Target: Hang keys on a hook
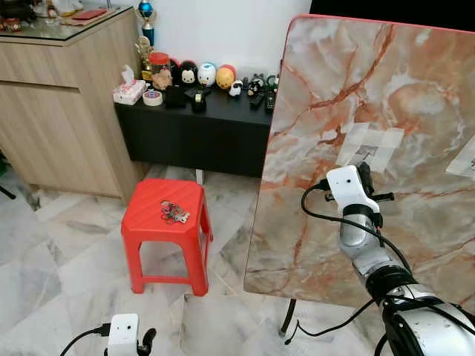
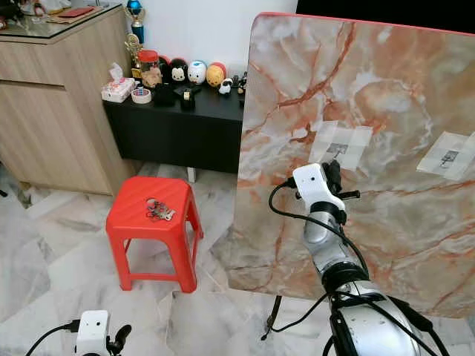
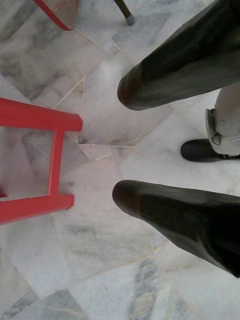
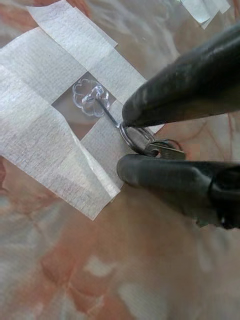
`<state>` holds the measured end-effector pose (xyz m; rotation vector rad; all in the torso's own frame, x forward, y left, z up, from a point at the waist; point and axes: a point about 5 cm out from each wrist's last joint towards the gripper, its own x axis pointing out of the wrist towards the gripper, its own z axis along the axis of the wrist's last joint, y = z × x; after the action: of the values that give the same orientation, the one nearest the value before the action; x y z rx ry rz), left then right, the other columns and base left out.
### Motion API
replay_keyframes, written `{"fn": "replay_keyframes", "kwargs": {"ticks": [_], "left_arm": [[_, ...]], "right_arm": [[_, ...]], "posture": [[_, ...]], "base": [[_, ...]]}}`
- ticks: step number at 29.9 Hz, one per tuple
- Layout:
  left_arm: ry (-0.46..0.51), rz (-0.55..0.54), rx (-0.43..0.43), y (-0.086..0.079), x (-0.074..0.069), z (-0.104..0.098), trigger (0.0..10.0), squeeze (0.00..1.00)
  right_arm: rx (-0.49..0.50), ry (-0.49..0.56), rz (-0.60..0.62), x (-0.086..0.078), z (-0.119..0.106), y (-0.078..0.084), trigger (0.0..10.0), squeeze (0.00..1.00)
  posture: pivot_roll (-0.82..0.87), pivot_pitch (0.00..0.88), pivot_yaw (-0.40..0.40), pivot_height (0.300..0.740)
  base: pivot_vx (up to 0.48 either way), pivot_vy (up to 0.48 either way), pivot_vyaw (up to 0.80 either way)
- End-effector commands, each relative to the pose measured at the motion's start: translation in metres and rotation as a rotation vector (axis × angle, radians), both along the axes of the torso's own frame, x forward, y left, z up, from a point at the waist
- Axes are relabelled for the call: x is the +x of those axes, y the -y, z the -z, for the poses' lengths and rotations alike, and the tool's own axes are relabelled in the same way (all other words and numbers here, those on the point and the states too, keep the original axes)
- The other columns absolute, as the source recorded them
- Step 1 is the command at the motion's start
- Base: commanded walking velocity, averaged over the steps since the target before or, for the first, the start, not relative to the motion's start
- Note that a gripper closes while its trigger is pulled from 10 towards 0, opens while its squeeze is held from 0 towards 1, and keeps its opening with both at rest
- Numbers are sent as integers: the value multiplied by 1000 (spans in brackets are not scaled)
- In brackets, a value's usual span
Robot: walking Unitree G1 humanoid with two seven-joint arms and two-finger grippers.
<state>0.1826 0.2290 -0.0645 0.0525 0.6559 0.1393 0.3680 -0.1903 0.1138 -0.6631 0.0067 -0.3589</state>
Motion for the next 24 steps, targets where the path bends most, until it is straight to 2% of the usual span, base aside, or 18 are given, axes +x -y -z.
{"fn": "replay_keyframes", "kwargs": {"ticks": [1,3,5,6,7,14,19,20,21,24], "left_arm": [[-23,5,0,2,-3,3,10000,0],[-19,6,1,3,-2,2,10000,0],[-18,6,1,3,-3,3,10000,0],[-21,7,0,3,-4,3,10000,0],[-23,7,0,3,-4,3,10000,0],[-26,7,0,3,-5,4,10000,0],[-21,7,-1,4,-3,3,10000,0],[-21,7,-1,4,-3,3,10000,0],[-23,8,-1,4,-3,3,10000,0],[-30,10,0,3,-4,4,10000,0]], "right_arm": [[4,3,-21,2,-2,-1,10000,992],[-1,10,-31,2,-3,-3,10000,980],[2,17,-36,2,-3,-4,10000,910],[20,30,-48,1,-4,-5,10000,192],[39,38,-62,1,-3,-7,10000,0],[100,43,-161,-7,7,-20,10000,0],[209,-48,-130,-36,48,-19,10000,0],[209,-48,-130,-36,48,-19,10000,0],[322,-131,-81,-55,74,-15,10000,0],[529,-282,-11,-84,113,-14,10000,0]], "posture": [[111,0,-89,740],[110,0,-89,740],[110,0,-89,740],[110,0,-89,740],[108,0,-88,740],[104,0,-93,740],[99,0,-96,740],[99,0,-96,740],[96,0,-94,740],[90,0,-92,740]], "base": [[0,0,0],[0,0,0],[0,0,0],[0,0,0],[0,0,0],[0,0,0],[0,0,0],[0,0,0],[0,0,0],[0,0,0]]}}
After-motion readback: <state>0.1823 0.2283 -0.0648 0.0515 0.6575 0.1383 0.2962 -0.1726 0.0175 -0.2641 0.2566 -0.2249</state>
